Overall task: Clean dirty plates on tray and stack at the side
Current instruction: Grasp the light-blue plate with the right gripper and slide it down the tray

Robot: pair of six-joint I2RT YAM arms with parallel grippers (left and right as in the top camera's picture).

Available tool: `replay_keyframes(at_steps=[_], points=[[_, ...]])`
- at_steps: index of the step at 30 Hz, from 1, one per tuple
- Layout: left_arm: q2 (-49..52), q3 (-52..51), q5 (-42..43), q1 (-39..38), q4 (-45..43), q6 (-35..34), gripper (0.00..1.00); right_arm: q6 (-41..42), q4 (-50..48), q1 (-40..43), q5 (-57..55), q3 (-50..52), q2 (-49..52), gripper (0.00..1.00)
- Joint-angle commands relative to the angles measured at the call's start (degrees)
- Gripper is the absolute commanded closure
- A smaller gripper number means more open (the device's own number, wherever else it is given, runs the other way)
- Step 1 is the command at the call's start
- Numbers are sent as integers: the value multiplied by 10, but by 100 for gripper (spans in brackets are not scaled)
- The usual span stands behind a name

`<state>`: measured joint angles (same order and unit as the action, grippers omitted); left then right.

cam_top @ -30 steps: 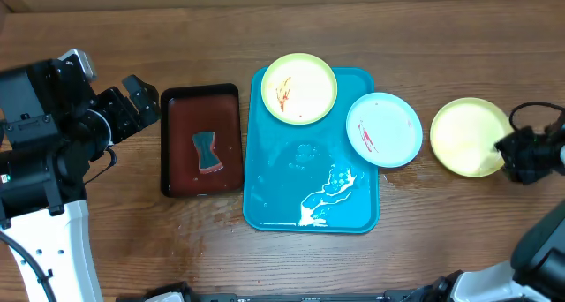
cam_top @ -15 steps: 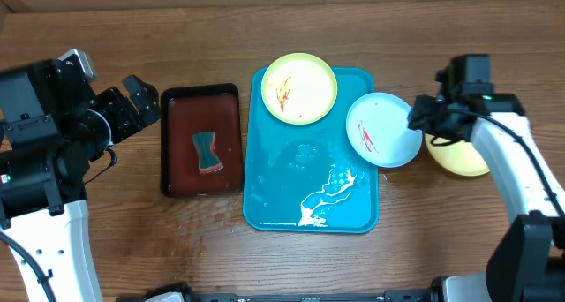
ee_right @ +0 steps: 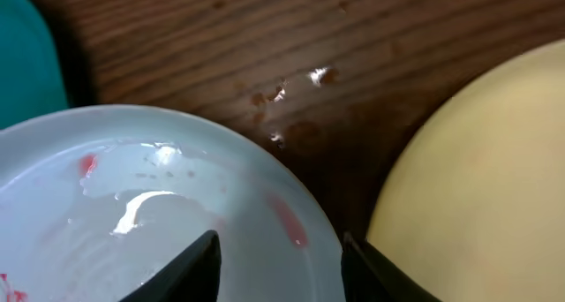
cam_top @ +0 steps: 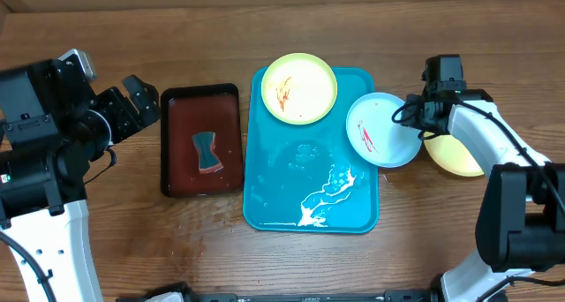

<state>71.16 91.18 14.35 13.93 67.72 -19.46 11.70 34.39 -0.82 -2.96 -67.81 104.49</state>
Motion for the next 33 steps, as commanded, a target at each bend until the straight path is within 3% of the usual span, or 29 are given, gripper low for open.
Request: replay_keyframes(at_steps=[1, 11, 15, 19, 21, 23, 30, 33], points=[[1, 8, -4, 3, -2, 6, 0, -15, -19, 1, 12, 0, 4, 55], [1, 8, -4, 3, -2, 6, 0, -110, -75, 2, 10, 0, 29, 53], [1, 8, -4, 3, -2, 6, 0, -118, -78, 2, -16, 0, 40, 38], [1, 8, -4, 3, -2, 6, 0, -122, -72, 2, -20, 0, 61, 37], [1, 8, -4, 3, -2, 6, 1, -122, -64, 2, -19, 0, 68, 45], [1, 8, -4, 3, -2, 6, 0, -122, -52, 2, -18, 0, 70, 67], [1, 8, -4, 3, -2, 6, 0, -122, -4, 2, 27, -2, 36, 91], [1, 8, -4, 3, -2, 6, 0, -117, 23, 1, 45, -2, 2, 96]])
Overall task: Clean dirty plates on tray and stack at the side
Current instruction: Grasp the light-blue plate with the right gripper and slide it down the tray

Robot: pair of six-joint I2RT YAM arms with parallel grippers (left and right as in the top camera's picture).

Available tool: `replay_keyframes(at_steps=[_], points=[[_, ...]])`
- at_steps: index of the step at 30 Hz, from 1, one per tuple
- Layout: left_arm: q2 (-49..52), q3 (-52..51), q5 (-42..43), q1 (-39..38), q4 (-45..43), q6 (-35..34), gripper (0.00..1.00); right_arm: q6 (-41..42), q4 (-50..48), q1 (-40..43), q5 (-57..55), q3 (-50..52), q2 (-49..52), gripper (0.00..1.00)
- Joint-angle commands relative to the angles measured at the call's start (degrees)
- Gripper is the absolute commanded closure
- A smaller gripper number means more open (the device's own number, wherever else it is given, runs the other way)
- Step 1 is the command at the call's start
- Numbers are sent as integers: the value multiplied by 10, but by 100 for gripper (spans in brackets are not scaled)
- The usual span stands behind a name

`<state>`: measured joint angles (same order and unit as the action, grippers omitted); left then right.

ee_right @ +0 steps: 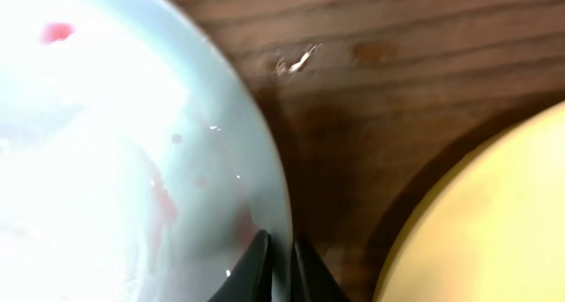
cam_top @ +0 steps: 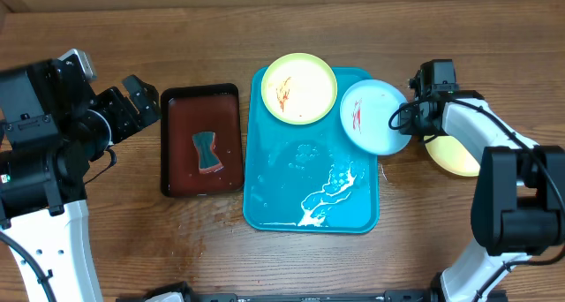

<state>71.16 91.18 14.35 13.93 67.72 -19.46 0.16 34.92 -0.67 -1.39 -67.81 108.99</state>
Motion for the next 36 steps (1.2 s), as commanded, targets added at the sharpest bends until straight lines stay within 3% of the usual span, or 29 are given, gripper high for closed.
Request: replay_keyframes(at_steps=[1, 6, 15, 19, 23, 28, 32, 36], points=[[1, 8, -4, 3, -2, 6, 0, -2, 28, -1, 41, -2, -53, 96], [1, 8, -4, 3, -2, 6, 0, 0, 82, -12, 114, -2, -112, 96], [1, 8, -4, 3, -2, 6, 0, 93, 215, -100, 118, 9, -129, 96], [1, 8, -4, 3, -2, 6, 0, 171, 189, -158, 118, 41, -128, 96], [1, 8, -4, 3, -2, 6, 0, 257, 91, -213, 118, 84, -127, 96], [1, 8, -3, 3, -2, 5, 0, 231, 32, -254, 118, 89, -126, 94], [1, 8, 9, 3, -1, -28, 0, 208, 64, -246, 110, 58, -133, 94], [2, 8, 19, 3, 0, 3, 0, 194, 96, -228, 103, 31, -157, 93]])
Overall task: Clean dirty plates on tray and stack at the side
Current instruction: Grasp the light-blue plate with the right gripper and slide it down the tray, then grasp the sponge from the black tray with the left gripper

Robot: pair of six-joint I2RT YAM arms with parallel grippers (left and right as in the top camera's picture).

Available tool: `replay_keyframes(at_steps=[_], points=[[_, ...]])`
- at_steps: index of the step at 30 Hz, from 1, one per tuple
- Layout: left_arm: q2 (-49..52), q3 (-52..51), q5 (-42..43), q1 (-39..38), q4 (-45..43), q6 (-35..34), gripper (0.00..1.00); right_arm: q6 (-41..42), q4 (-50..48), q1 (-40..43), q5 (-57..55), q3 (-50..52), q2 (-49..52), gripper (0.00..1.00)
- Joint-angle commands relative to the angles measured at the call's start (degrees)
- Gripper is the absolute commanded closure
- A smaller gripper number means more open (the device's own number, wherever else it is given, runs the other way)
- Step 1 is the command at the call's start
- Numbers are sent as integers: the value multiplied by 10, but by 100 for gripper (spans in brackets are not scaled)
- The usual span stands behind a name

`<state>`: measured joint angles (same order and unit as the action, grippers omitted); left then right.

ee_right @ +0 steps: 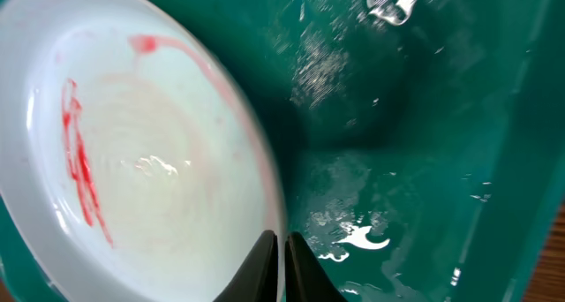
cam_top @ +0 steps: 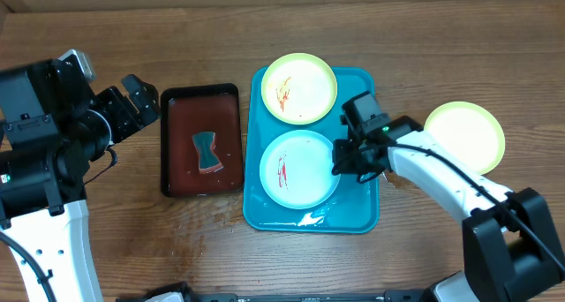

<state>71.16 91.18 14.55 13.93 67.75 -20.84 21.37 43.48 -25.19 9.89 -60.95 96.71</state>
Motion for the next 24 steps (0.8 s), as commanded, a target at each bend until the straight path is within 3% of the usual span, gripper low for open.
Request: replay_keyframes(at_steps=[1, 5, 8, 11, 16, 21, 24], points=[[4, 8, 26, 3, 0, 38, 0, -21, 18, 21, -11, -42, -42, 93], [4, 8, 33, 2, 10, 49, 0, -21, 38, 24, -8, -44, -67, 89], [16, -11, 28, -14, 18, 72, 23, -21, 47, 24, -8, -43, -67, 85], [44, -55, -4, -51, 25, 71, 27, -21, 51, 24, -8, -43, -67, 83], [135, -148, -83, -117, 8, 31, 37, -21, 56, 24, -7, -43, -67, 81], [246, -175, -122, -151, -39, 0, 40, -21, 66, 24, -8, -43, -67, 79], [307, -175, -132, -161, -63, -2, 52, -21, 66, 24, -8, -43, -67, 79]])
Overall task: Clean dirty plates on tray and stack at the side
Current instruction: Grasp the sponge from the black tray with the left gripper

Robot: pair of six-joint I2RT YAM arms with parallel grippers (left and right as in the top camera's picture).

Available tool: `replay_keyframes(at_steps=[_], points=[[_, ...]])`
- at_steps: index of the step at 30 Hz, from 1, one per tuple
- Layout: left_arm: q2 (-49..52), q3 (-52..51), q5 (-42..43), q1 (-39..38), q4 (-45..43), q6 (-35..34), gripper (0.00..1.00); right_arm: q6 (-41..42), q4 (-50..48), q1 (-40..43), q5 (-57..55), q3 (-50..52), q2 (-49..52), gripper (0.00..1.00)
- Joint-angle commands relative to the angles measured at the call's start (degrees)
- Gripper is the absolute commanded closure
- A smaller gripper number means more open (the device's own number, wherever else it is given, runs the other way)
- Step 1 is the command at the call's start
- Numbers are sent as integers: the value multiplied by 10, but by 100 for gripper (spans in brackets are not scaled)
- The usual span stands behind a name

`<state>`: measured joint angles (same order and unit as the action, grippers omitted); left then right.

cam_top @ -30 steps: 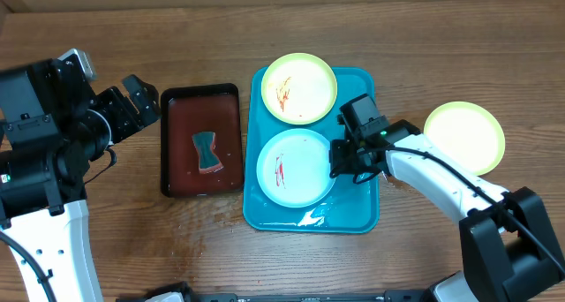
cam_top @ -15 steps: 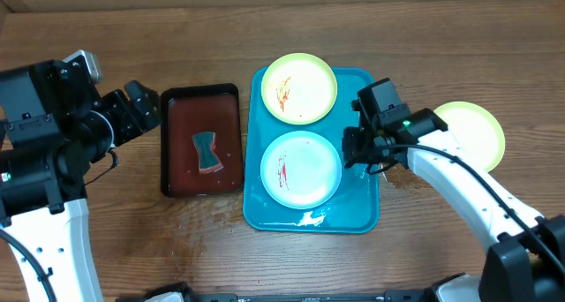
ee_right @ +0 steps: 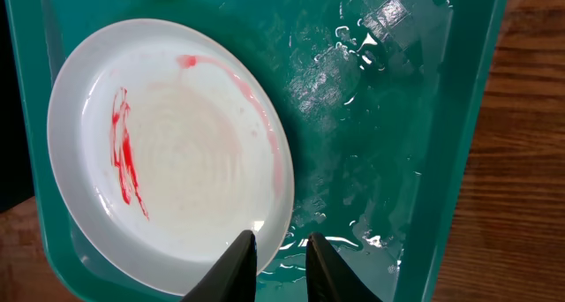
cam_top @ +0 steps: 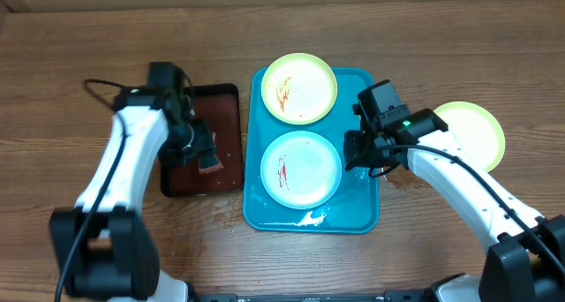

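Note:
A white plate [cam_top: 300,168] with a red streak lies flat in the front half of the teal tray [cam_top: 362,205]. My right gripper [cam_top: 353,156] stands open at its right rim. In the right wrist view the fingertips [ee_right: 238,258] straddle the rim of the white plate [ee_right: 168,152], a narrow gap between them, over the wet teal tray [ee_right: 380,117]. A yellow-green plate [cam_top: 300,87] with orange smears sits at the tray's back. My left gripper [cam_top: 194,141] is down on the sponge [cam_top: 210,163] in the dark red tray [cam_top: 225,103]; its jaws are hidden.
A clean yellow plate [cam_top: 468,134] lies on the wooden table right of the teal tray. White foam and water lie on the tray's floor near its front edge [cam_top: 309,218]. The dark red tray sits close against the teal tray's left side.
My left arm has moved from the far left of the table to the sponge in the dark red tray. My right gripper's jaws have parted at the white plate's rim; the plate lies flat.
The white plate lay partly on the yellow plate right of the tray, my right gripper open around its rim. Then the jaws were shut on the rim. Then the plate was in the tray's front half, still gripped. Now it is released.

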<state>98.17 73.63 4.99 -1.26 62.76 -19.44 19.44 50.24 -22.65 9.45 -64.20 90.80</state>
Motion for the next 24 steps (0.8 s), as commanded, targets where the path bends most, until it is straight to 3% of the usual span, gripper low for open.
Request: replay_keyframes(at_steps=[1, 8, 10, 17, 18, 20, 21, 24], points=[[54, 0, -47, -10, -20, -24, 55, -2, -1, -2, -3, -10, -8, 79], [111, 0, -61, -10, -93, -39, 73, 1, 0, -2, -3, -10, -8, 78], [112, 0, -61, -10, -104, -40, 96, 1, 0, -2, -3, -10, -8, 78], [107, 17, -68, -10, -80, -34, 96, 5, 3, -1, -4, -10, -8, 78], [106, 20, -69, -10, -76, -30, 87, 5, 4, -1, -4, -10, -8, 78], [106, 27, -69, -10, -73, -17, 55, 5, 7, -1, -4, -10, -8, 77], [106, 27, -69, -10, -74, -17, 47, 5, 7, -1, -4, -10, -8, 77], [107, 25, -69, -11, -83, -13, 42, 5, 9, -1, -4, -10, -8, 75]])
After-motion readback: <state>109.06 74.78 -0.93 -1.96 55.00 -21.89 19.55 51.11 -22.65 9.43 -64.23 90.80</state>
